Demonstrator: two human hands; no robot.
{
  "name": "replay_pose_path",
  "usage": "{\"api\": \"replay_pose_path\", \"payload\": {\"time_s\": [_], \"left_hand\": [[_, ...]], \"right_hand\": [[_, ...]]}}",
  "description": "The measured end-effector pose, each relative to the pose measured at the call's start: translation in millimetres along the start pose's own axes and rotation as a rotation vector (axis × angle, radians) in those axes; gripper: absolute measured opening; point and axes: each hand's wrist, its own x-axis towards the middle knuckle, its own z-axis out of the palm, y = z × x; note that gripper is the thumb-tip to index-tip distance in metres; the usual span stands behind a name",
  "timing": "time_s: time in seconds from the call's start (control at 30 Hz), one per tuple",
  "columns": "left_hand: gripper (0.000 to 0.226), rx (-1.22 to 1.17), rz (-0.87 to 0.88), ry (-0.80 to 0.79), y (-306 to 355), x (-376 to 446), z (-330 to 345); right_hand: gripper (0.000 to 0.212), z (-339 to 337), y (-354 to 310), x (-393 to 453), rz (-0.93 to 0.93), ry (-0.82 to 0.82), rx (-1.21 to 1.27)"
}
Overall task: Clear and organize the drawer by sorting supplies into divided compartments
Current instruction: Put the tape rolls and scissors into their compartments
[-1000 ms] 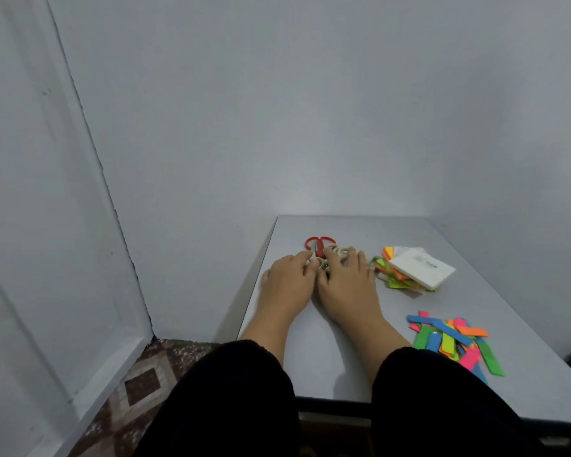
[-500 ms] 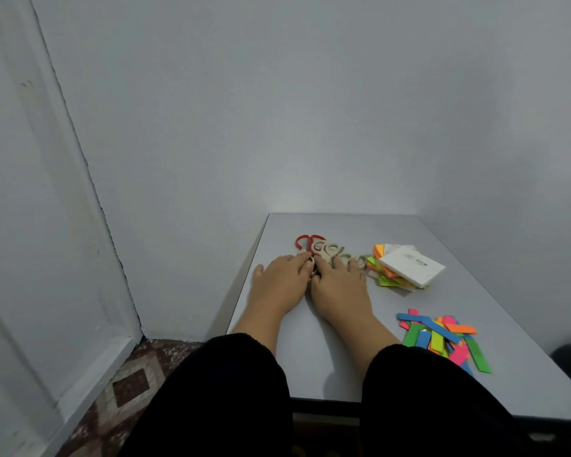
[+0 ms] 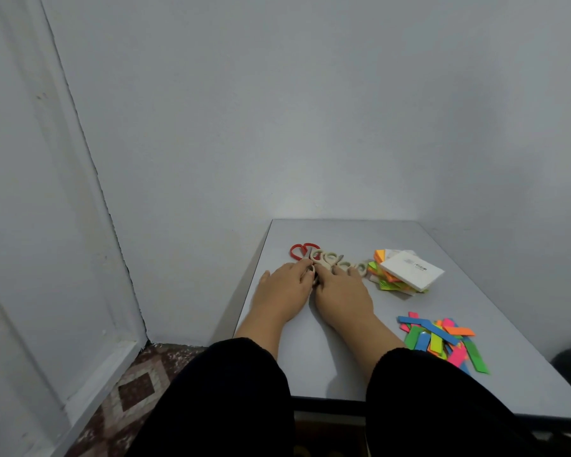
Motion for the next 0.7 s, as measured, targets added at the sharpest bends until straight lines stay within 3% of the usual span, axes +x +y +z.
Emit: {"api": "replay_pose_path", "payload": {"time_s": [0.4, 0.53, 0.7], "left_hand": [[0.04, -0.097, 0.04, -0.006, 1.0, -54.1, -10.4], [0.041, -0.132, 0.043, -0.009, 4.4, -82.0, -16.1], [0.043, -0.11, 0.046, -0.027, 9.9, -113.8, -20.1]], "right_hand": [[0.076, -5.3, -4.0, -49.6, -0.043, -0.031, -0.033], [0.051, -11.9, -9.6, -77.4, -0.025, -0.053, -0.023], [0.049, -22.3, -17.1, -114.3, -0.032, -0.044, -0.05]]}}
